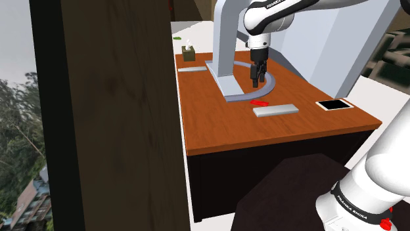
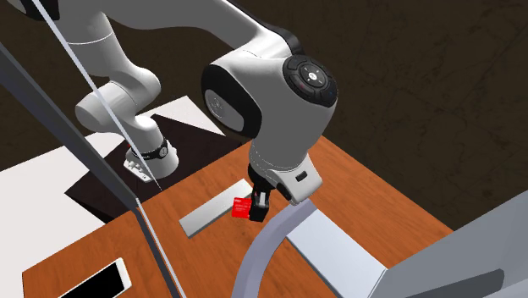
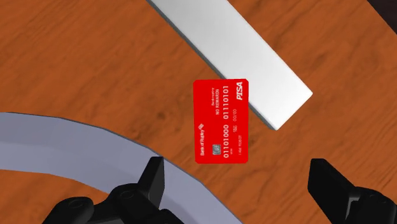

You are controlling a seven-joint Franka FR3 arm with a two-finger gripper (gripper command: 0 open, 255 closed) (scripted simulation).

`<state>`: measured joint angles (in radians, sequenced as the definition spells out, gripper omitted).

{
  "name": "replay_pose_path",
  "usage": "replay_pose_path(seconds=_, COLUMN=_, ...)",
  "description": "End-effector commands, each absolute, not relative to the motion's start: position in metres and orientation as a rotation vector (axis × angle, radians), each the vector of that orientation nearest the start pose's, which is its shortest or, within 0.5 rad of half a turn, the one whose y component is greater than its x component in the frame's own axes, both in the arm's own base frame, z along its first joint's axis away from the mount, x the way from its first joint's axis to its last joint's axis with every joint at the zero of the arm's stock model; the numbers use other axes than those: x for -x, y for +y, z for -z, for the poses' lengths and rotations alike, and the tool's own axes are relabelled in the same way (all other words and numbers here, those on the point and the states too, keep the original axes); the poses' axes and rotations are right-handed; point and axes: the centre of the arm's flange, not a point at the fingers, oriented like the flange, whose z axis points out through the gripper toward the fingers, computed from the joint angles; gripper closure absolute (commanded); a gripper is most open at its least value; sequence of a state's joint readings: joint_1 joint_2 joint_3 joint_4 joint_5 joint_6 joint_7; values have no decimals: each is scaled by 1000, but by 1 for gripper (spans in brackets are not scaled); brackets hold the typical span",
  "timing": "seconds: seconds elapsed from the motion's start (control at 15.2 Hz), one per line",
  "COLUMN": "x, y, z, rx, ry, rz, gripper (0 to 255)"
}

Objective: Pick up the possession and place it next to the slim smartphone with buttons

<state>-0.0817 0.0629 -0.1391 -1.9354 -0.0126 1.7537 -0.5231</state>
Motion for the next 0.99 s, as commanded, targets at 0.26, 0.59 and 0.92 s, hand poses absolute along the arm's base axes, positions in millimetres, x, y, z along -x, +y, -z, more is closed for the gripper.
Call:
replay_pose_path(seconds=0.26, x=-532, y=-120, z=-434, rx=3016, ry=-464, rz=-360, gripper=0)
replay_pose_path(seconds=0.59, x=-532, y=-120, z=-434, rx=3016, ry=-464, rz=-360, gripper=255)
replay_pose_path(seconds=0.92, x=-532, y=-120, z=-434, rx=3016, ry=-464, rz=-360, gripper=255)
